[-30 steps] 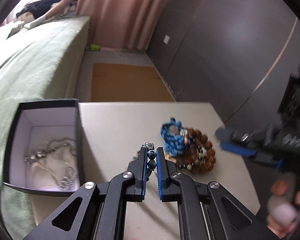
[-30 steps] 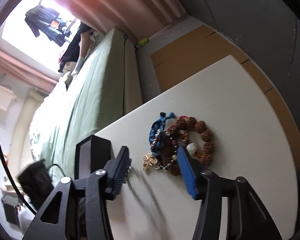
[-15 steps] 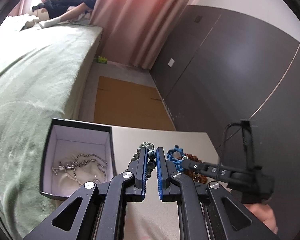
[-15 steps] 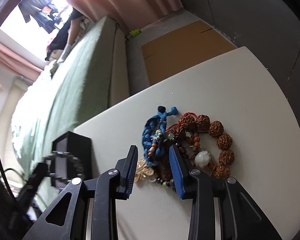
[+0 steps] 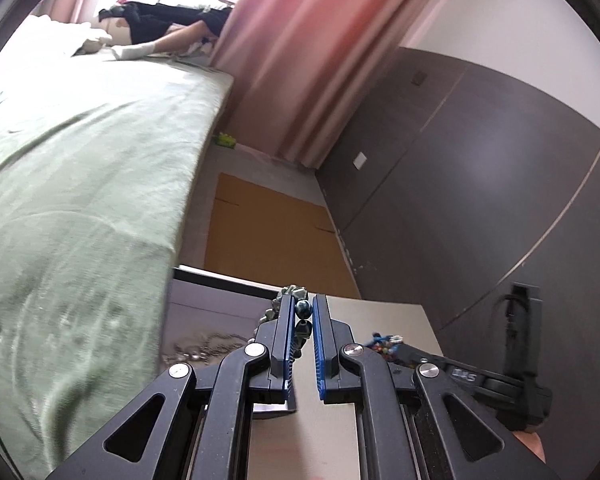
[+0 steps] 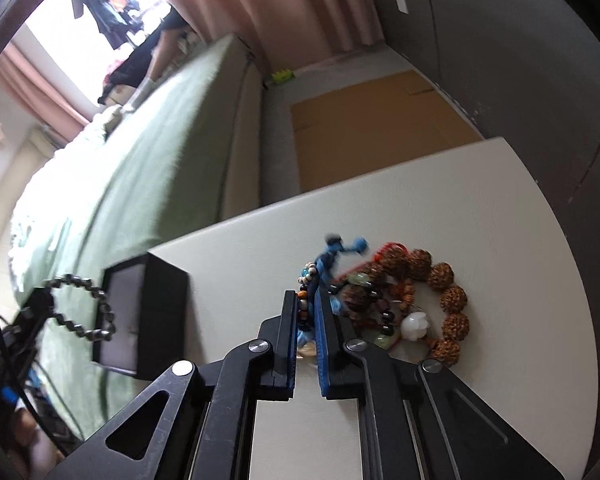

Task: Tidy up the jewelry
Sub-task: 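Drop the grey bracelet into the box with the left tool while the right tool grasps the blue knotted cord, then lower the blue knotted cord into the box and open the right tool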

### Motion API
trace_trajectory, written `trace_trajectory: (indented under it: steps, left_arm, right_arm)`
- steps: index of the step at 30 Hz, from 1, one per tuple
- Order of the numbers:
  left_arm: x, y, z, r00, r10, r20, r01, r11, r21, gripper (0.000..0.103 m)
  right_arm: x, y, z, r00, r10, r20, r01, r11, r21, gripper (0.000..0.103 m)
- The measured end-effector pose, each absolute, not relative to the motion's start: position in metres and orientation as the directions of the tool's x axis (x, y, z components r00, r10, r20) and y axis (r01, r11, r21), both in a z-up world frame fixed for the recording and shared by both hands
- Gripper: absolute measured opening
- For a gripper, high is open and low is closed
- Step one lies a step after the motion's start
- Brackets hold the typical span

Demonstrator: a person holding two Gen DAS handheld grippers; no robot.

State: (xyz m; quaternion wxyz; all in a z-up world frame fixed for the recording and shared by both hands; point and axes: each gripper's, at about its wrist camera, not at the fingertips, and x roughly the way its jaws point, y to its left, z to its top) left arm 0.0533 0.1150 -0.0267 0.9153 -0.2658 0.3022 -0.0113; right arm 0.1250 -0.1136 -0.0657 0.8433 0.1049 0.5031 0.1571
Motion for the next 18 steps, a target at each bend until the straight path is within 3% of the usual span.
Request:
trace_trajectory:
  steps: [7,9,10,11,18]
  left_arm:
    - [0.051,0.130,-0.030,0.812,-0.183,-0.554,-0.166,0.838,-0.520,0.011]
    - [0.055,0.131,-0.031,0.789,-0.178,-0.588,-0.187,0.842,-0.506,0.035]
    - [0.055,0.131,-0.032,0.786,-0.177,-0.593,-0.193,0.841,-0.506,0.058]
    - [0.052,0.133,-0.031,0.796,-0.171,-0.580,-0.193,0.837,-0.512,0.069]
    - [0.041,0.151,-0.029,0.825,-0.139,-0.548,-0.224,0.810,-0.542,0.071]
  right_arm:
    - [0.109,-0.106,-0.042,0.471,0.476,-0.743,-0.225,0.879,0.421,0.009]
    - [0.103,-0.100,-0.036,0.474,0.510,-0.718,-0.251,0.860,0.445,0.009]
    - [0.102,-0.097,-0.034,0.474,0.522,-0.709,-0.260,0.852,0.454,0.009]
    - [0.099,-0.093,-0.031,0.473,0.547,-0.691,-0.280,0.837,0.471,0.009]
    - [0.089,-0.062,-0.023,0.444,0.639,-0.628,-0.369,0.769,0.521,0.009]
